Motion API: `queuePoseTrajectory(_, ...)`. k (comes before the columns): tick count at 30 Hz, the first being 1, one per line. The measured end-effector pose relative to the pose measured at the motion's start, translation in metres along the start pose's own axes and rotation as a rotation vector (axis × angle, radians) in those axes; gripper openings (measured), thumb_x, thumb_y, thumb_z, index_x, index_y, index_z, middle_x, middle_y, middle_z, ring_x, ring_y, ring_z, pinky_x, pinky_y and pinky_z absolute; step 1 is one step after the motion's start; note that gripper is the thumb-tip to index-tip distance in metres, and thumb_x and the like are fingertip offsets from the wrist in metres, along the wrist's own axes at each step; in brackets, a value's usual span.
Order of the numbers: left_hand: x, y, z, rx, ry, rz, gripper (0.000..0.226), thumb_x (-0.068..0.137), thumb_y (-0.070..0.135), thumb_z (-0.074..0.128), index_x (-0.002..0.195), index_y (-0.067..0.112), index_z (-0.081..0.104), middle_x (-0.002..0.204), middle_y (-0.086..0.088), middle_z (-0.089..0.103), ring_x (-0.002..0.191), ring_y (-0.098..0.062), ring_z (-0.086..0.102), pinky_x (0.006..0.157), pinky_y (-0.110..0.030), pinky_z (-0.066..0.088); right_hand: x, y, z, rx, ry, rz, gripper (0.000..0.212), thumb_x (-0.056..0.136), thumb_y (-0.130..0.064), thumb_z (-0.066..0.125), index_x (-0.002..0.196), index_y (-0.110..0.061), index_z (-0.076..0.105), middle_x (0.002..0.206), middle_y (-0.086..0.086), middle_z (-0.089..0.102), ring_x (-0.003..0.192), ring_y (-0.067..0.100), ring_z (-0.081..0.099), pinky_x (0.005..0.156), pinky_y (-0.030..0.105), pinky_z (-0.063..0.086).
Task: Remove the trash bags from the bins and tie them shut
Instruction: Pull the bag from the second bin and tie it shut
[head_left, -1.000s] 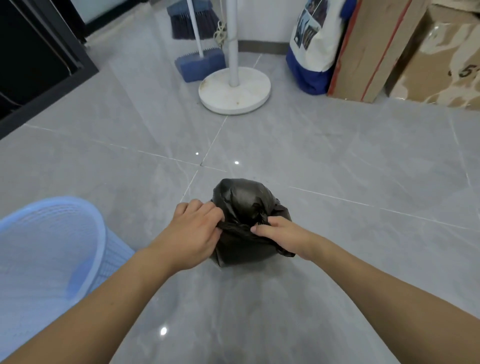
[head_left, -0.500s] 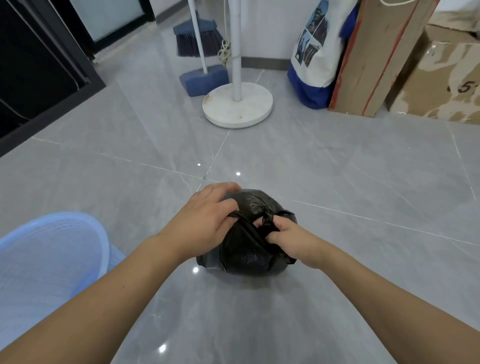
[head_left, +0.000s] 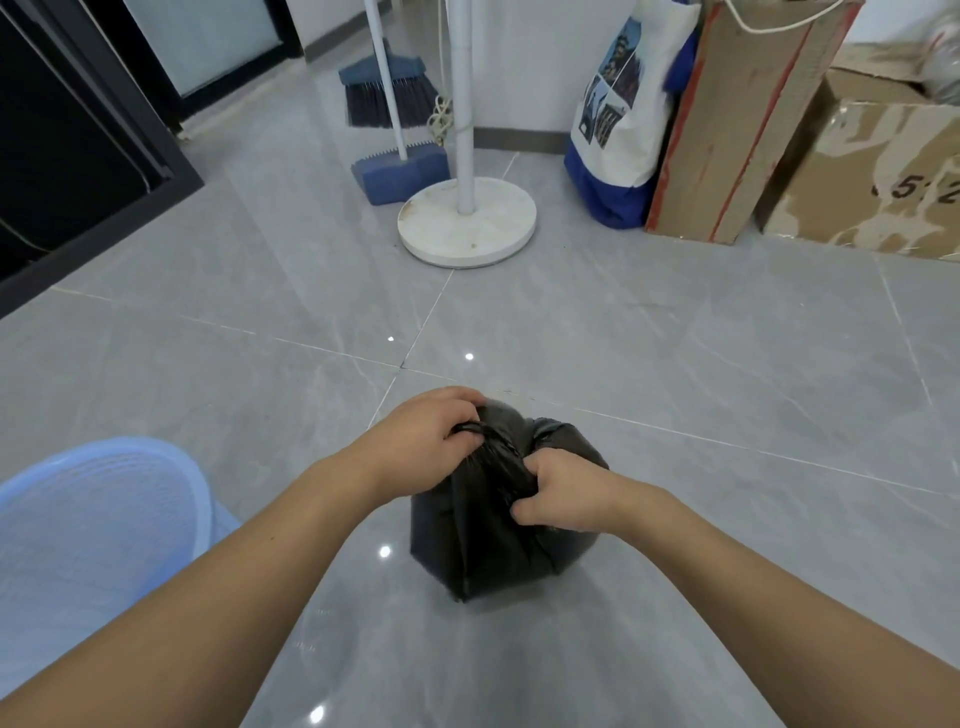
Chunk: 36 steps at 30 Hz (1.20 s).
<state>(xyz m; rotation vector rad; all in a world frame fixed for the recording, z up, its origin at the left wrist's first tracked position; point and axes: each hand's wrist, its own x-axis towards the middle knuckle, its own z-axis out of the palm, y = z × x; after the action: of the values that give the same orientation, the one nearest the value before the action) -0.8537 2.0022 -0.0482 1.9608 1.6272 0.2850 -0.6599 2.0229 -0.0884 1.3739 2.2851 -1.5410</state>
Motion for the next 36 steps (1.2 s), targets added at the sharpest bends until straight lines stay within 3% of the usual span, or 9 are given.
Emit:
queuePoseTrajectory(4, -0.008, -0.001, 0.004, 0.005, -0.040, -0.002, 0.016, 0.098, 0.022, 0.051, 0.085, 0.029, 0.056, 0.138, 0.014, 0.051, 0.138, -0.006, 0.032, 0.120, -0.036, 0.011, -0.006, -0.010, -0.009, -0.278, 0.048, -0.061, 0.012, 0.081, -0.017, 0.059, 0.080, -0.014, 0.047, 0.078, 0.000, 0.057, 0.076, 0.017, 0.055, 0.063, 0.028, 0.042)
queuePoseTrajectory(6, -0.012, 0.000, 0.005, -0.027, -0.037, -0.071, 0.024, 0.098, 0.024, 0.049, 0.075, 0.030, 0.050, 0.087, 0.013, 0.062, 0.093, -0.002, 0.057, 0.119, -0.034, 0.013, -0.005, -0.008, -0.016, -0.286, 0.049, -0.079, 0.004, 0.080, -0.013, 0.056, 0.080, -0.013, 0.052, 0.080, 0.002, 0.062, 0.079, 0.019, 0.059, 0.068, 0.032, 0.046)
queuePoseTrajectory(8, -0.014, 0.002, 0.007, -0.093, 0.015, -0.135, 0.024, 0.097, 0.027, 0.051, 0.074, 0.020, 0.051, 0.062, 0.007, 0.050, 0.063, -0.012, 0.049, 0.095, -0.034, 0.039, -0.005, -0.006, -0.022, -0.229, 0.035, -0.081, 0.004, 0.077, -0.011, 0.055, 0.076, -0.014, 0.057, 0.076, 0.002, 0.065, 0.073, 0.016, 0.061, 0.067, 0.031, 0.048)
queuePoseTrajectory(11, -0.017, 0.005, 0.011, -0.126, 0.077, -0.190, 0.025, 0.097, 0.027, 0.050, 0.075, 0.015, 0.050, 0.062, 0.006, 0.049, 0.060, -0.013, 0.046, 0.058, -0.030, 0.037, -0.014, -0.011, -0.034, -0.071, 0.055, -0.064, 0.005, 0.077, -0.017, 0.062, 0.075, -0.012, 0.061, 0.060, -0.007, 0.055, 0.055, 0.007, 0.052, 0.052, 0.022, 0.042)
queuePoseTrajectory(17, -0.027, 0.005, 0.013, -0.064, 0.143, -0.263, 0.029, 0.097, 0.031, 0.046, 0.070, 0.021, 0.043, 0.063, 0.003, 0.054, 0.059, -0.016, 0.050, 0.055, -0.032, 0.039, -0.036, -0.025, -0.061, 0.161, 0.081, -0.049, 0.013, 0.090, -0.025, 0.060, 0.086, -0.024, 0.072, 0.060, 0.003, 0.047, 0.043, 0.014, 0.038, 0.039, 0.023, 0.034)
queuePoseTrajectory(23, -0.035, 0.010, 0.003, -0.022, 0.152, -0.184, 0.023, 0.093, 0.029, 0.051, 0.078, 0.015, 0.062, 0.091, 0.009, 0.053, 0.093, -0.012, 0.047, 0.078, -0.026, 0.041, -0.041, -0.041, -0.060, -0.509, 0.405, -0.039, 0.024, 0.098, -0.032, 0.042, 0.087, -0.024, 0.061, 0.090, -0.003, 0.058, 0.094, 0.021, 0.048, 0.081, 0.037, 0.040)
queuePoseTrajectory(26, -0.041, 0.018, -0.010, -0.216, 0.059, -0.201, 0.019, 0.091, 0.028, 0.056, 0.077, 0.019, 0.065, 0.079, 0.008, 0.058, 0.077, -0.011, 0.055, 0.072, -0.027, 0.044, -0.038, -0.043, -0.051, 0.009, 0.392, 0.012, 0.028, 0.099, -0.032, 0.042, 0.088, -0.015, 0.062, 0.080, 0.000, 0.059, 0.070, 0.016, 0.052, 0.060, 0.029, 0.042)
queuePoseTrajectory(30, -0.041, 0.027, -0.024, -0.562, -0.029, -0.251, 0.013, 0.093, 0.019, 0.058, 0.085, 0.015, 0.067, 0.076, -0.008, 0.069, 0.070, -0.026, 0.070, 0.074, -0.037, 0.057, -0.036, -0.034, -0.032, 0.866, 0.001, 0.050, 0.029, 0.091, -0.033, 0.046, 0.085, -0.015, 0.069, 0.062, -0.002, 0.037, 0.048, 0.011, 0.028, 0.043, 0.023, 0.018)
queuePoseTrajectory(36, -0.034, 0.038, -0.033, -0.683, 0.033, -0.287, 0.008, 0.095, 0.007, 0.055, 0.094, 0.005, 0.063, 0.080, -0.012, 0.073, 0.070, -0.031, 0.072, 0.079, -0.046, 0.056, -0.034, -0.022, -0.020, 0.684, -0.132, -0.094, 0.045, 0.067, -0.015, 0.055, 0.111, -0.005, 0.058, 0.080, 0.005, 0.045, 0.065, 0.013, 0.041, 0.051, 0.028, 0.024)
